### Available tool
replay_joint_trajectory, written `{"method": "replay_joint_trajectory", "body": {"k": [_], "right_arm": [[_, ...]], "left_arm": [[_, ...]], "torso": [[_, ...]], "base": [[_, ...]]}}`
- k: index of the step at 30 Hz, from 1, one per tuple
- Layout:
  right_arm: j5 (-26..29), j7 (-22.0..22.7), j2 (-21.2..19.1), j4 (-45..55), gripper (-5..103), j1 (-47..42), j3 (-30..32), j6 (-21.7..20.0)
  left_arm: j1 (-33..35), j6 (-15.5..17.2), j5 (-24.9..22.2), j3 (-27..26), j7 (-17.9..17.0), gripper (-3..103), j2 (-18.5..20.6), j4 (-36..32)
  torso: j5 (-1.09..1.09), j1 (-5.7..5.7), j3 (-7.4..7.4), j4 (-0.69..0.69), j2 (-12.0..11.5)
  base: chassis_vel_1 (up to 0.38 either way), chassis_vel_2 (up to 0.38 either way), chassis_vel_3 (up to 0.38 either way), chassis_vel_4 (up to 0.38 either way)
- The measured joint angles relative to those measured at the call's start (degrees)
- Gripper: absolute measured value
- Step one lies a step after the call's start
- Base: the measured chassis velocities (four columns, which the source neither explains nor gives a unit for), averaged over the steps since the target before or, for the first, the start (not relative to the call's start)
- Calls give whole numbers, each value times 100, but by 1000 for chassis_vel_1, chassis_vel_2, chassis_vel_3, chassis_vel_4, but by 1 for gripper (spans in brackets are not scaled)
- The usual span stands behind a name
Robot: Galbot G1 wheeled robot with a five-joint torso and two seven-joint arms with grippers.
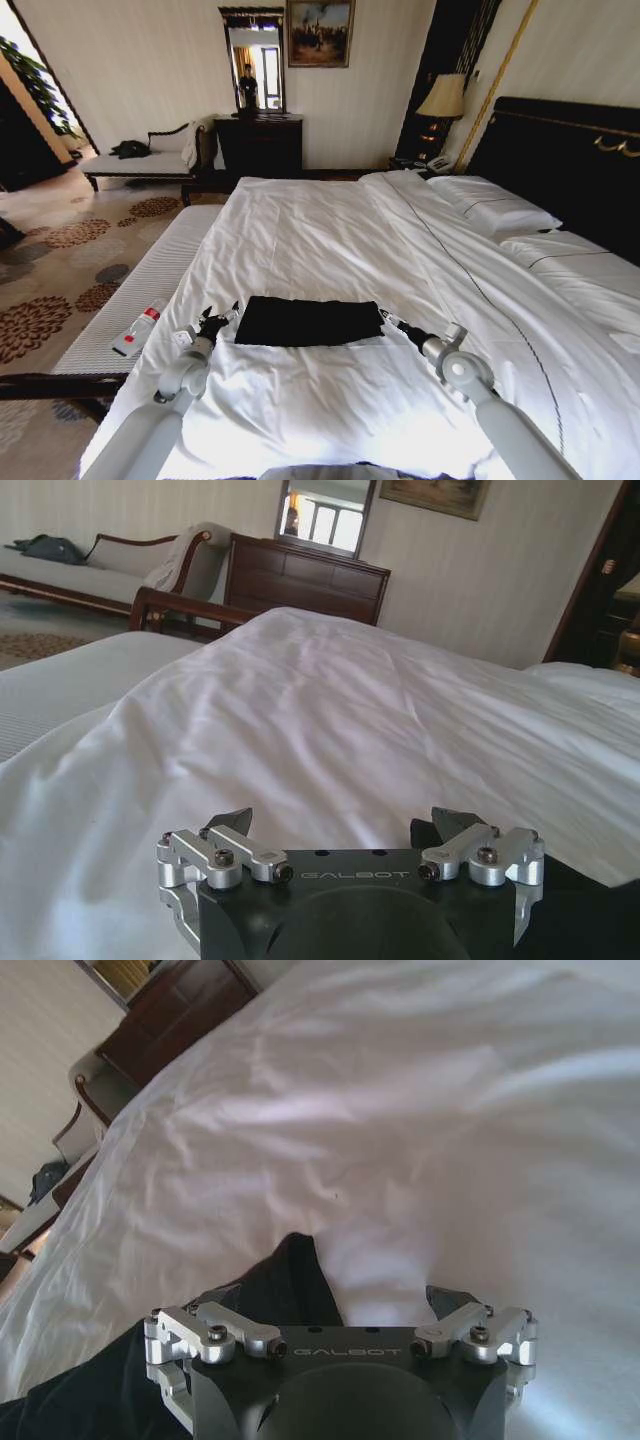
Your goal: Fold the clothes on the bed.
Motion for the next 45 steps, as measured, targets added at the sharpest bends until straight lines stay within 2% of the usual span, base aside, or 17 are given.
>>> {"method": "replay_joint_trajectory", "body": {"k": [11,21,22,24,25,26,28,31,32,33,35,38,40,43,44,45], "right_arm": [[158,-26,127,-170,100,314,-219,-471],[-8,-27,328,-263,100,282,-200,-499],[-42,-31,349,-322,103,301,-197,-485],[-61,-32,361,-360,100,318,-195,-477],[-76,-32,375,-407,95,347,-195,-471],[-83,-32,384,-435,95,368,-197,-467],[-98,-21,429,-534,85,462,-217,-454],[-101,-9,452,-553,79,495,-222,-449],[-101,6,469,-554,68,508,-223,-445],[-101,14,473,-546,63,508,-221,-443],[-101,18,478,-531,63,504,-218,-443],[-108,32,495,-495,47,488,-213,-439],[-123,34,503,-490,47,486,-214,-438],[-185,35,531,-474,30,475,-239,-429],[-185,35,531,-474,30,475,-239,-429],[-195,35,536,-472,25,472,-243,-427]], "left_arm": [[225,-113,117,-17,60,100,97,-253],[393,-138,167,51,119,100,161,-417],[422,-140,168,32,120,100,177,-445],[428,-141,167,30,120,100,188,-462],[428,-141,161,28,120,100,198,-480],[428,-142,156,28,119,100,204,-492],[428,-142,140,28,104,100,225,-549],[428,-141,135,32,97,100,235,-580],[438,-140,129,36,93,100,249,-617],[446,-138,123,39,91,100,259,-631],[450,-136,119,39,89,100,264,-636],[465,-134,116,40,89,100,275,-641],[468,-134,114,40,89,100,275,-642],[471,-134,110,38,90,100,278,-653],[471,-134,110,38,90,100,278,-653],[471,-134,108,38,90,100,279,-654]], "torso": [[-1,0,-1,0,0],[-1,0,-1,-1,0],[-1,0,-1,0,0],[-1,0,-1,0,0],[-1,0,-1,0,1],[-1,0,-1,-1,1],[-1,0,-1,-1,0],[0,0,-1,-1,0],[0,0,-1,-1,0],[0,0,-1,-1,1],[0,0,-1,-1,1],[0,0,-1,0,1],[0,0,-1,0,0],[0,0,-1,0,0],[0,0,-1,0,0],[0,0,-1,0,0]], "base": [[0,0,0,0],[0,0,0,0],[0,0,0,0],[0,0,0,0],[0,0,0,0],[0,0,0,0],[0,0,0,0],[0,0,0,0],[0,0,0,0],[0,0,0,0],[0,0,0,0],[0,0,0,0],[0,0,0,0],[0,0,0,0],[0,0,0,0],[0,0,0,0]]}}
